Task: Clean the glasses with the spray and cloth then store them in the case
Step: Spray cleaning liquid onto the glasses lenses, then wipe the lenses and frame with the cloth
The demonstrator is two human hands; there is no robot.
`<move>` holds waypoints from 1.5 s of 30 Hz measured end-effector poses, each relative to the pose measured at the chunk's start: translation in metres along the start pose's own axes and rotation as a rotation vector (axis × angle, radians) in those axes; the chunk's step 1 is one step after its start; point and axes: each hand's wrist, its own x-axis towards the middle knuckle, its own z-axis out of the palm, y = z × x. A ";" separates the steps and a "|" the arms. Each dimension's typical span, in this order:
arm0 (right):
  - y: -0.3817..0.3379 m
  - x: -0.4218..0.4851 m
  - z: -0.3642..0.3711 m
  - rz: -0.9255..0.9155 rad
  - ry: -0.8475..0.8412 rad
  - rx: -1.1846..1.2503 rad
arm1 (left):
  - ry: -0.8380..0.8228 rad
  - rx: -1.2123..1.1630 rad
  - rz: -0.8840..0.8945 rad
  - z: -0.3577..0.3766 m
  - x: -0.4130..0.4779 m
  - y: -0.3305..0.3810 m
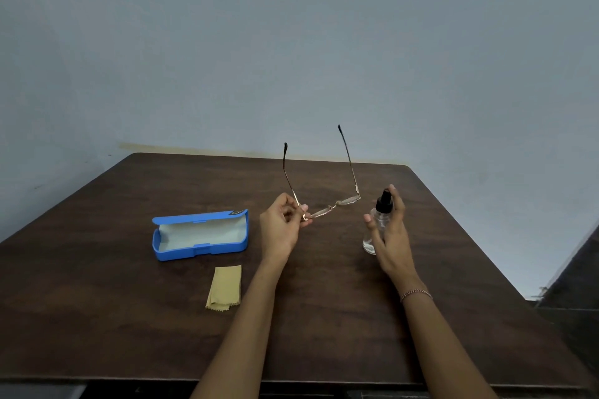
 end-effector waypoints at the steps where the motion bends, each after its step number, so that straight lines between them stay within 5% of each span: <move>1: -0.001 0.000 -0.001 -0.019 0.028 -0.005 | 0.003 0.007 0.021 -0.003 -0.002 0.003; 6: -0.013 -0.002 -0.007 -0.111 0.260 -0.004 | 0.010 0.049 0.091 -0.024 -0.007 0.011; 11: -0.050 -0.016 0.006 -0.162 0.320 -0.040 | 0.041 0.086 0.154 -0.050 -0.007 0.021; 16: -0.102 -0.039 0.047 -0.274 0.033 -0.062 | 0.093 0.119 0.221 -0.084 -0.007 0.032; 22: -0.135 -0.051 0.103 -0.255 -0.519 -0.143 | 0.147 0.171 0.284 -0.118 -0.009 0.038; 29: -0.145 -0.057 0.133 -0.216 -0.835 -0.344 | 0.170 0.206 0.293 -0.129 -0.011 0.037; 41: -0.137 -0.063 0.145 -0.348 -0.778 -0.430 | 0.168 0.224 0.317 -0.121 -0.010 0.021; 45: -0.129 -0.046 0.122 -0.233 -0.789 -0.190 | 0.161 0.214 0.344 -0.110 -0.006 0.020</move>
